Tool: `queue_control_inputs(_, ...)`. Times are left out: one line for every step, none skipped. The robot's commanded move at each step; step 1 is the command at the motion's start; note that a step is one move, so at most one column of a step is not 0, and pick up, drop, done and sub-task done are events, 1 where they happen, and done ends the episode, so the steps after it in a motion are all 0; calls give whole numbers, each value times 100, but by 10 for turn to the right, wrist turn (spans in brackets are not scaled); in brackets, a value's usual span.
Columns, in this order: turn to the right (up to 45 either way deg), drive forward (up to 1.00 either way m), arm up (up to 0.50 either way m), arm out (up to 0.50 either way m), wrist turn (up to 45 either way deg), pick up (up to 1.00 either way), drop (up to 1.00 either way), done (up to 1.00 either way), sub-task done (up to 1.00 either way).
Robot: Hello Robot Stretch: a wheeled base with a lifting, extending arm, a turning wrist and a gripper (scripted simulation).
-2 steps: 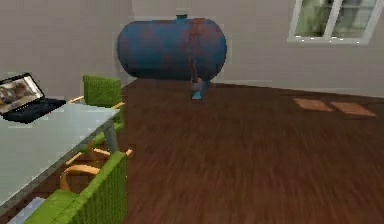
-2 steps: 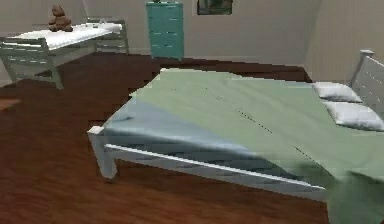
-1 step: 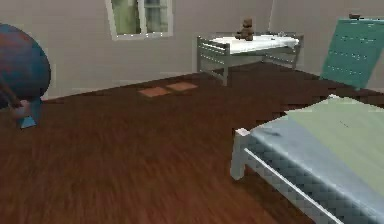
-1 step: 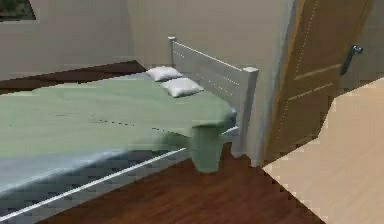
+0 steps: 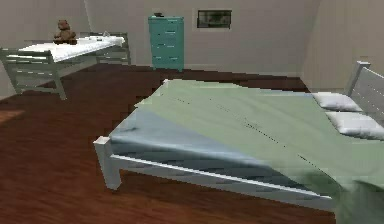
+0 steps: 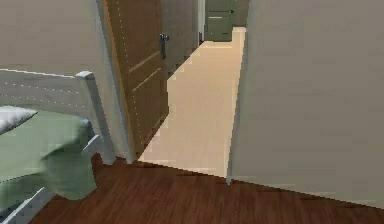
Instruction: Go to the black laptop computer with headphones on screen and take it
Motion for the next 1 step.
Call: queue_control_inputs(120, 0, 0, 0, 0, 0, 0, 0, 0)
